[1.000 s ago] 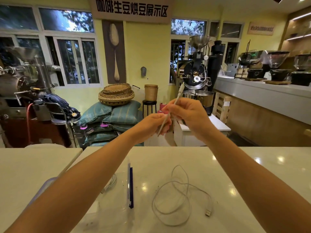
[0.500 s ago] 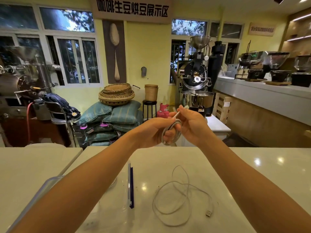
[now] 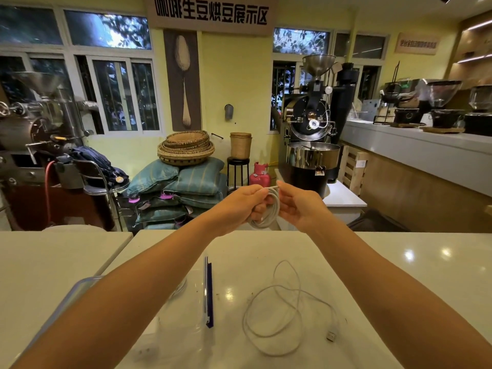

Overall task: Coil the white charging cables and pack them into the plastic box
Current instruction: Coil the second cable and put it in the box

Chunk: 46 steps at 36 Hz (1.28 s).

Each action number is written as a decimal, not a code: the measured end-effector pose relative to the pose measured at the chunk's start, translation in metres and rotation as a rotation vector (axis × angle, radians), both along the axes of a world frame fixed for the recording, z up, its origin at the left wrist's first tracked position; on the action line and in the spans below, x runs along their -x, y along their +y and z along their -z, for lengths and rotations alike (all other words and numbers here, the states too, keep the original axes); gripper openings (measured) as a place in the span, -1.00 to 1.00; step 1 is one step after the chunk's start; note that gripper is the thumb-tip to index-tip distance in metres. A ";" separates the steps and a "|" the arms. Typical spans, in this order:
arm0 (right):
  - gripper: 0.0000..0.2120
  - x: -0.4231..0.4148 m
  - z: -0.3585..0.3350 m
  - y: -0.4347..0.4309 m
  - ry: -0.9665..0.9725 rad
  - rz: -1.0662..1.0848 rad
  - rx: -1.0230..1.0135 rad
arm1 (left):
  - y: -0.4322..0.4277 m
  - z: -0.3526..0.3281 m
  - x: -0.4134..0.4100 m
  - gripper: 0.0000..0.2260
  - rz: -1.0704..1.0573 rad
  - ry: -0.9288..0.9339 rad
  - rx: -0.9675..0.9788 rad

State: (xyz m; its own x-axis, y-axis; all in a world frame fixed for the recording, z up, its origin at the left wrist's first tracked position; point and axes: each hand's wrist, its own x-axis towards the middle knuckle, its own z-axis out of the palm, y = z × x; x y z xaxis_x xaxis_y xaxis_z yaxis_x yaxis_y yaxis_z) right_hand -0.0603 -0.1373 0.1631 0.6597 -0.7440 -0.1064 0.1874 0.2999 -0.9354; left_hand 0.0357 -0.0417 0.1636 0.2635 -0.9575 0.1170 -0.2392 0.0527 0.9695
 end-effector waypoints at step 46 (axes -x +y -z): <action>-0.80 0.002 0.005 -0.004 0.072 -0.217 0.242 | -0.011 -0.005 -0.003 -0.66 -0.145 0.220 0.006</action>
State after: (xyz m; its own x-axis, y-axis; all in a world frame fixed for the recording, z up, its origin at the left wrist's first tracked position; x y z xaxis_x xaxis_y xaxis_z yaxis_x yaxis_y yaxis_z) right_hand -0.0626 -0.1410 0.1577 0.8030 -0.5960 0.0043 0.0743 0.0929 -0.9929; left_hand 0.0383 -0.0525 0.1690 0.4173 -0.9075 0.0474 -0.0282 0.0392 0.9988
